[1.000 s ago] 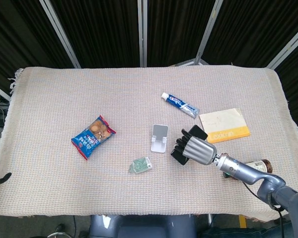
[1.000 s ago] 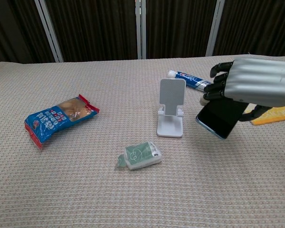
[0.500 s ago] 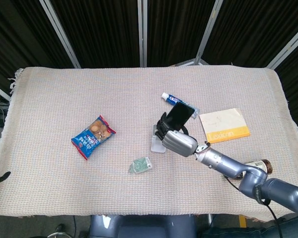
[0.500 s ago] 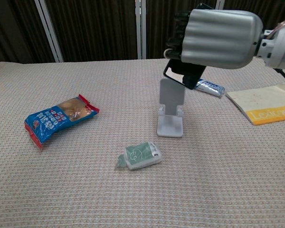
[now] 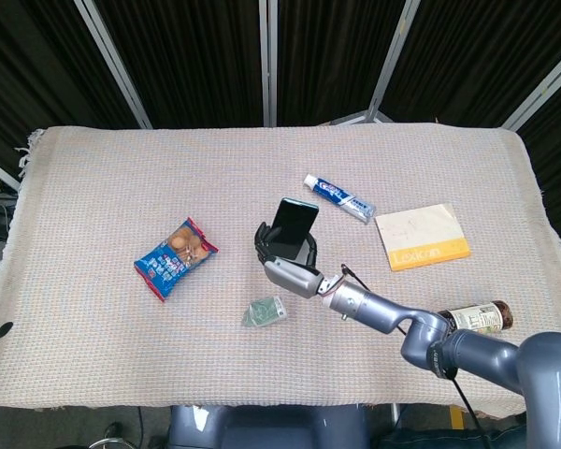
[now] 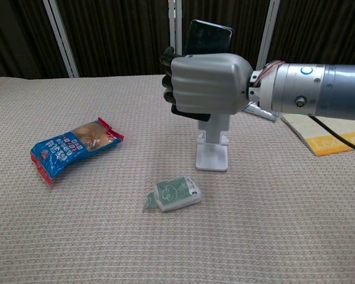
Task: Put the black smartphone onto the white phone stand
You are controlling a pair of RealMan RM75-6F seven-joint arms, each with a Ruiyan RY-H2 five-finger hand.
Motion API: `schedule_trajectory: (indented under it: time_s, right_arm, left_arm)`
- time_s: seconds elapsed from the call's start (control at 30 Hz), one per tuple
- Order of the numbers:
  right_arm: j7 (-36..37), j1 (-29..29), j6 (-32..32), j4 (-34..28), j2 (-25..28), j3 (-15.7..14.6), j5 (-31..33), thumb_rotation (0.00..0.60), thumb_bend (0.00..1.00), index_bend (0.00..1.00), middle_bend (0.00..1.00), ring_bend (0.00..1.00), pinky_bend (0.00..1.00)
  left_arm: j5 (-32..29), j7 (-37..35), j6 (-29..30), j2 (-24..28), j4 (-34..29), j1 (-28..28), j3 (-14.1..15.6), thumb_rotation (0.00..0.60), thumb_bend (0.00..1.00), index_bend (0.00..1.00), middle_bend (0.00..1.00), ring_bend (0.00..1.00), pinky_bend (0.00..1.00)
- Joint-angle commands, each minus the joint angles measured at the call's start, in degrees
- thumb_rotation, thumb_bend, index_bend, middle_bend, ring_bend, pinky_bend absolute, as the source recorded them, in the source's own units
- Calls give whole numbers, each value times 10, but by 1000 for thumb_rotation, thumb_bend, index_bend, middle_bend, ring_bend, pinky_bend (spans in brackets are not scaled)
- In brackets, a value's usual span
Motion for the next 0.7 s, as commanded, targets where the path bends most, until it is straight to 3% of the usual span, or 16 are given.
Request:
schedule_trajectory:
  time_s: [0.03,0.7]
  right_arm:
    - [-9,2,-9,12,-8,-7,1,600,154,538,591,479,323]
    - [-2,-7,-6,62,-13,-55,-23,600,154,545,581,470,321]
  left_arm:
    - [-3,0,-2,-1,2,-1,-1,600,0,0,0,0,0]
    - [-8,17,-6,-6,2,-5,1,600,0,0,0,0,0]
